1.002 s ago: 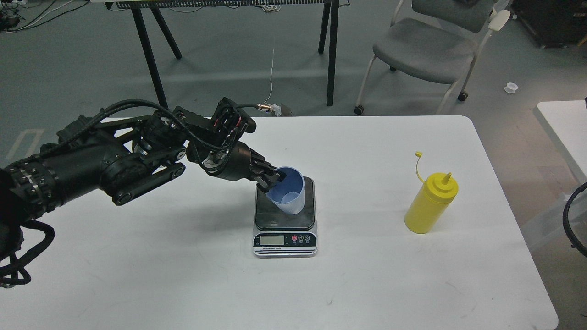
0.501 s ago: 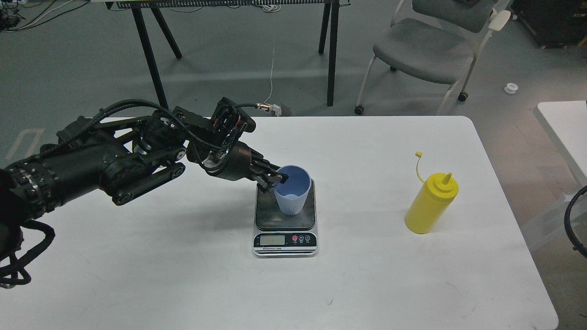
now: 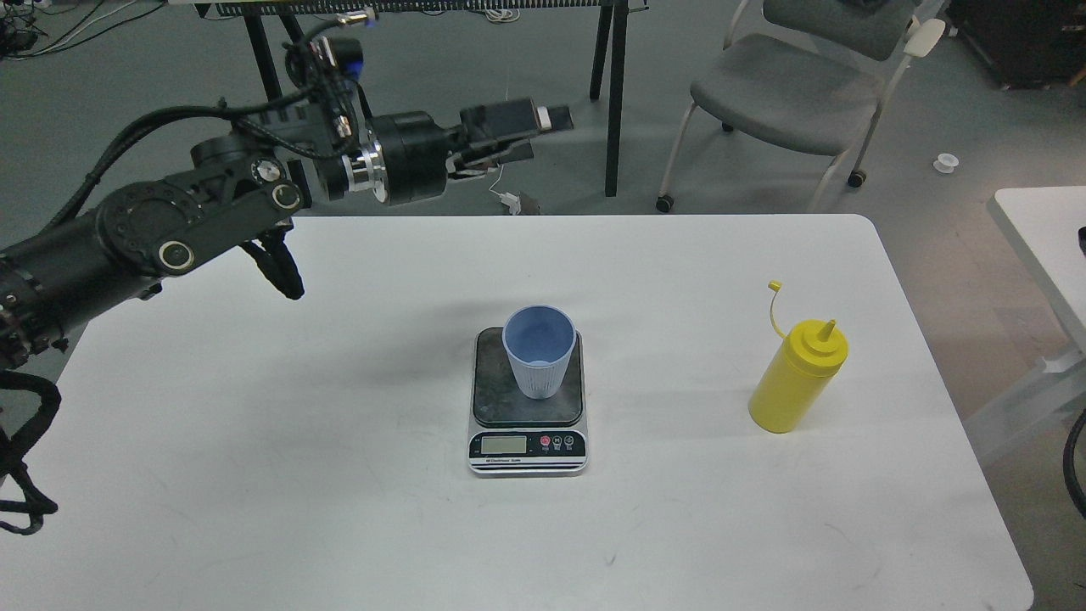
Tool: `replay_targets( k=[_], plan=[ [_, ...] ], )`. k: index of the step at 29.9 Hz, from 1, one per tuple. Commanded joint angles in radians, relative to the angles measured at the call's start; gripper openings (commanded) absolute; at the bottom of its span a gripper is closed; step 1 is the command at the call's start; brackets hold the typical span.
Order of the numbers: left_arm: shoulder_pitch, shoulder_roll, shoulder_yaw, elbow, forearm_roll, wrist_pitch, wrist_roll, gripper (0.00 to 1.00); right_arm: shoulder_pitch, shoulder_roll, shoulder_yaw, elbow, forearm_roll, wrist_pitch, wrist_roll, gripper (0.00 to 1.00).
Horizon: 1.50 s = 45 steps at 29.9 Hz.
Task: Pour seasoning into cup on scale with both arms
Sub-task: 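Open the left gripper and raise the left arm away, then reach the right gripper to the yellow squeeze bottle and grasp it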
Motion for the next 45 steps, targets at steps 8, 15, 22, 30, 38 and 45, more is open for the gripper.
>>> replay_targets(
  k=[8, 15, 22, 30, 38, 45],
  plan=[
    [0.021, -0.07, -0.154, 0.17, -0.822, -0.009, 0.0, 0.99, -0.308, 0.003, -0.04, 0.291, 0.032, 0.0, 0.021, 0.98],
    [0.13, -0.065, -0.33, 0.204, -1.014, -0.02, 0.085, 0.99, -0.344, 0.193, -0.124, 0.283, 0.015, 0.0, 0.014, 0.99],
    [0.179, -0.056, -0.356, 0.204, -1.016, -0.007, 0.096, 0.99, -0.301, 0.247, -0.264, 0.259, 0.013, 0.0, 0.004, 0.99],
    [0.164, -0.054, -0.358, 0.204, -1.013, 0.016, 0.099, 0.99, -0.244, 0.351, -0.278, 0.154, 0.015, 0.0, 0.004, 0.98],
    [0.162, -0.059, -0.363, 0.201, -1.013, 0.039, 0.099, 0.99, -0.17, 0.405, -0.31, 0.073, 0.015, 0.0, 0.0, 0.97],
    [0.162, -0.047, -0.363, 0.195, -1.014, 0.036, 0.099, 0.99, -0.144, 0.451, -0.321, 0.07, 0.012, 0.0, -0.005, 0.96]
  ],
)
